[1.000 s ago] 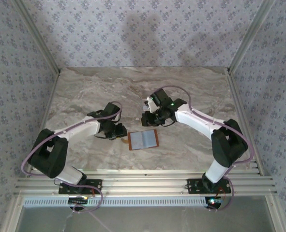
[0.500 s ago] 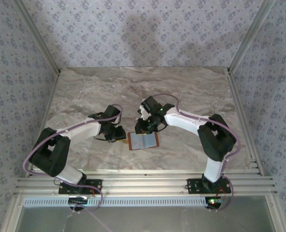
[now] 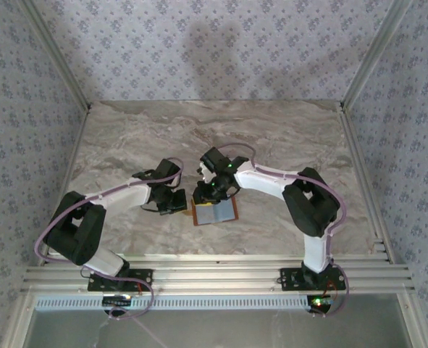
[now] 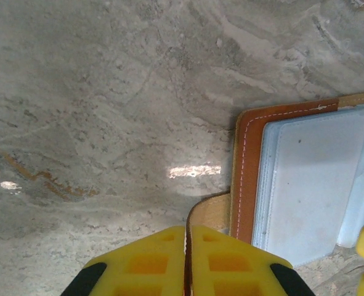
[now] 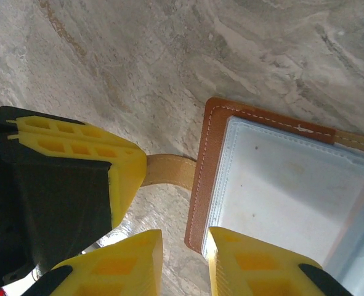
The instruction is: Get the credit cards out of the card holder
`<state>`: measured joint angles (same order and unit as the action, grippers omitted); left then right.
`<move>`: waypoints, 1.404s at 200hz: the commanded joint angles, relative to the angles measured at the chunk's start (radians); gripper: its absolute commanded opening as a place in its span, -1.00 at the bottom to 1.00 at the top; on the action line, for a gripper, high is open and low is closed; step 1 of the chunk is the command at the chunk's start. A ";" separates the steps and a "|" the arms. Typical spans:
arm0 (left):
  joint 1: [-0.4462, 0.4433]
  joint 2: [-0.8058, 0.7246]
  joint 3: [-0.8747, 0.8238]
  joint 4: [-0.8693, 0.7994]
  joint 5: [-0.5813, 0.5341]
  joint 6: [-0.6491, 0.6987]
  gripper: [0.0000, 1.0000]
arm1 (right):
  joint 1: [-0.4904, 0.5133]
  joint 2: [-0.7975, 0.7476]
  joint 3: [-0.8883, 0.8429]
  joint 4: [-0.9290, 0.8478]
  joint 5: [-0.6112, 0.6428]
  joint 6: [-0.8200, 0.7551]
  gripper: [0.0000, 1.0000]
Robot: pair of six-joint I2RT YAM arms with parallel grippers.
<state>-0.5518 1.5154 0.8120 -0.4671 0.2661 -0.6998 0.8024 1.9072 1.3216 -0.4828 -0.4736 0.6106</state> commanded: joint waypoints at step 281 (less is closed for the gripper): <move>0.001 -0.006 0.010 -0.026 0.015 0.028 -0.85 | 0.093 0.135 0.178 -0.426 0.512 -0.091 -0.02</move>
<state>-0.5518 1.5154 0.8082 -0.4694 0.2741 -0.6918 0.8799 2.0125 1.4624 -0.7956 -0.0792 0.5335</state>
